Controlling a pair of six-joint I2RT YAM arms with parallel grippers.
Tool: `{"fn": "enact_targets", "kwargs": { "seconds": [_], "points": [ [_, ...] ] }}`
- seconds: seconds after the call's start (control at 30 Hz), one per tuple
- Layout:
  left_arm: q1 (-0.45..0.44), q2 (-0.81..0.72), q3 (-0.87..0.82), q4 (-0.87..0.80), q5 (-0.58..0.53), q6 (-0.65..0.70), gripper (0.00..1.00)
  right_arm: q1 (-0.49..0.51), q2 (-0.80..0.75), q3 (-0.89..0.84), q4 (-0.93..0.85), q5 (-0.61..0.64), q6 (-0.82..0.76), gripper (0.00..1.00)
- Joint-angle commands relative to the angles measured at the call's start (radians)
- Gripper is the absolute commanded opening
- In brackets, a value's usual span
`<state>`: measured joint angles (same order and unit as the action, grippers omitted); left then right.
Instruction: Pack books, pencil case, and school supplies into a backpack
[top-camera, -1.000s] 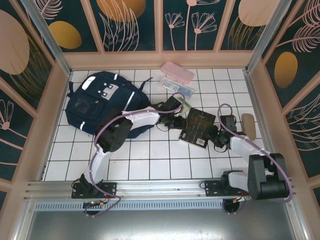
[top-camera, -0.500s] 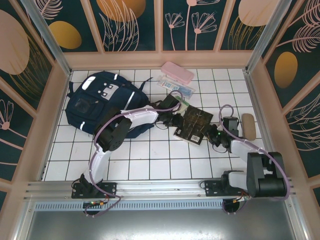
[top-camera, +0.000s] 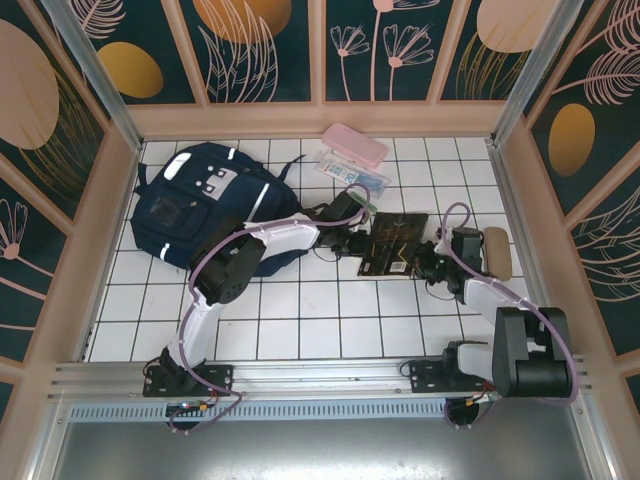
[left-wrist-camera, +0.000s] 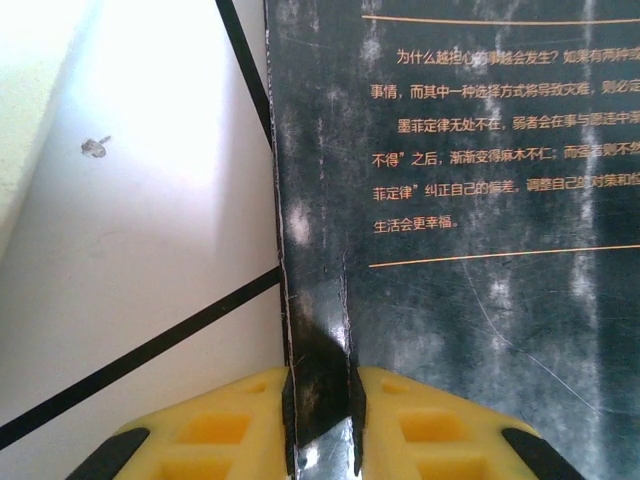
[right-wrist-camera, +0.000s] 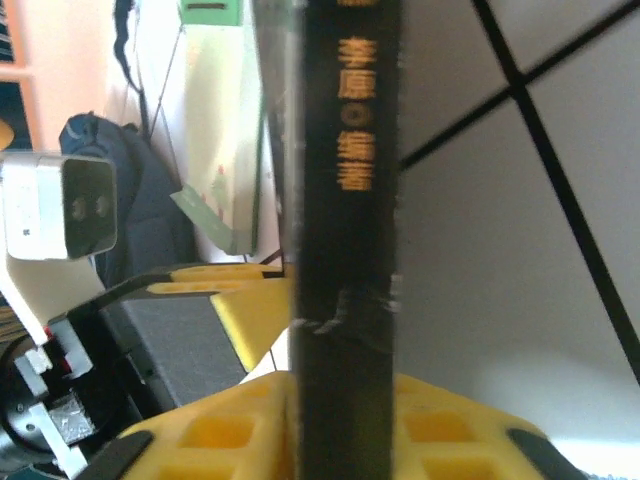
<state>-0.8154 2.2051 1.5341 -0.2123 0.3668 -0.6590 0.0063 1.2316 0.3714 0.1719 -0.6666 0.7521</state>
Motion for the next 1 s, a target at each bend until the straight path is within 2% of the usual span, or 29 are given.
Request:
{"fn": "enact_targets", "kwargs": {
  "seconds": [0.0, 0.07, 0.2, 0.33, 0.57, 0.8, 0.97],
  "points": [
    [-0.028, -0.018, -0.027, -0.056, 0.032, 0.009, 0.24, 0.002, -0.030, 0.051, -0.053, 0.009, -0.057, 0.10],
    [-0.028, -0.036, -0.012, -0.081, 0.015, 0.018, 0.24, -0.003, -0.056, 0.068, -0.099, 0.033, -0.075, 0.00],
    [-0.026, -0.114, 0.039, -0.155, -0.053, 0.050, 0.29, -0.009, -0.101, 0.097, -0.160, 0.039, -0.101, 0.00],
    [-0.013, -0.200, 0.082, -0.254, -0.185, 0.097, 0.38, -0.009, -0.139, 0.118, -0.155, -0.007, -0.095, 0.00],
    [0.095, -0.340, 0.007, -0.380, -0.407, 0.146, 0.43, 0.006, -0.186, 0.192, -0.129, -0.068, -0.074, 0.00],
    [0.189, -0.388, -0.090, -0.489, -0.646, 0.236, 0.41, 0.108, -0.159, 0.289, -0.082, -0.064, -0.040, 0.00],
    [0.241, -0.365, -0.154, -0.500, -0.713, 0.275, 0.41, 0.207, -0.115, 0.338, -0.041, -0.032, -0.018, 0.00]
  ]
}}
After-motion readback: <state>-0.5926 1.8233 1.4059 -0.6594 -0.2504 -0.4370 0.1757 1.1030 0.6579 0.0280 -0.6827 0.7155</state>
